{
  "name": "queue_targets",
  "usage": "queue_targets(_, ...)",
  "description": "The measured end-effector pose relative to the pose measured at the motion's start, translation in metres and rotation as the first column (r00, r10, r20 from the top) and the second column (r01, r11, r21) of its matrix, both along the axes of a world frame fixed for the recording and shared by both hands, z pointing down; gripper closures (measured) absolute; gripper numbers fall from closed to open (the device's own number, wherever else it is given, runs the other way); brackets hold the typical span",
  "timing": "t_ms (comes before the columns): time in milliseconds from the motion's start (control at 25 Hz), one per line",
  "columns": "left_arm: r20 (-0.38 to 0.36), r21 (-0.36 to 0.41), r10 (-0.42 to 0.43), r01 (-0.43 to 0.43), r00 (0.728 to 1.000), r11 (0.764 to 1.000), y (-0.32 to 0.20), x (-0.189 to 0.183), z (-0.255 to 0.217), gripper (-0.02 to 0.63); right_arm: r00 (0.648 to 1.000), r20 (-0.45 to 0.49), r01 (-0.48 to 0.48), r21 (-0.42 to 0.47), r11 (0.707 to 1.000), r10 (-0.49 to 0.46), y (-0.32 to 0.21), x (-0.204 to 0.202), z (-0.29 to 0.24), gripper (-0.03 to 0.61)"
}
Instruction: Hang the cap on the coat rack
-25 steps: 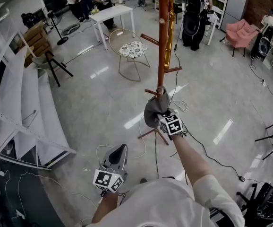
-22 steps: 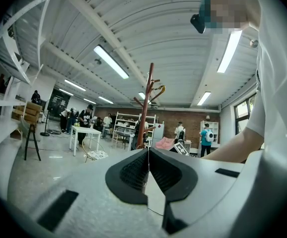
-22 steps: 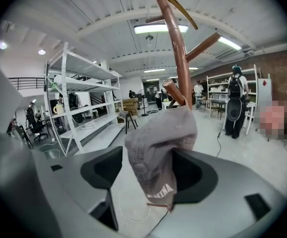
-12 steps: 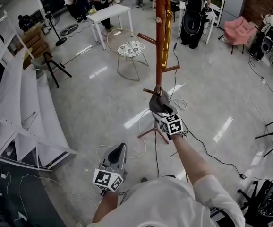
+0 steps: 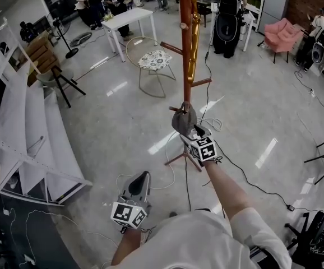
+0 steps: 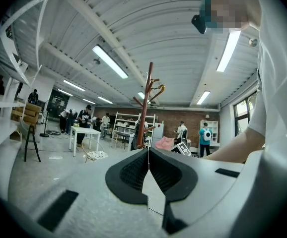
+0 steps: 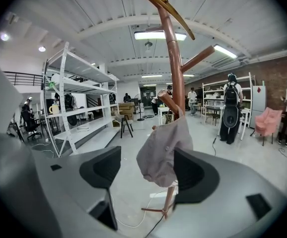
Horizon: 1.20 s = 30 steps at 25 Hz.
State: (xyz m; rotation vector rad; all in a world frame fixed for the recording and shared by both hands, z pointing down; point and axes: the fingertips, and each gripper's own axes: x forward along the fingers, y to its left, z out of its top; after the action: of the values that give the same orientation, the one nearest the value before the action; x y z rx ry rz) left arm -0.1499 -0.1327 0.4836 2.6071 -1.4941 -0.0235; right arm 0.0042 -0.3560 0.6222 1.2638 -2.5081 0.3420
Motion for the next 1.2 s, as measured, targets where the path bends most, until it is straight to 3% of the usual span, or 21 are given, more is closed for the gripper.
queue_targets(480,0.008,0.029,-0.032,0.032,0.999,0.999,-0.001,-0.008,-0.009,0.603,0.998,0.06,0.013,0.088,0.996,-0.019,0.024,0.009,-0.049,0.29)
queue_targets(1000,0.035,0.059,0.017,-0.019,0.999,0.998,0.01,0.015,-0.021,0.603,0.987,0.14,0.04,0.259,0.965,-0.078,0.127,0.027,-0.142,0.291)
queue_targets(1200,0.04,0.077,0.041,-0.044,0.998,0.996,0.014,0.029,-0.025,0.603,0.989,0.129,0.033,0.275,0.961,-0.071,0.168,0.04,-0.156,0.291)
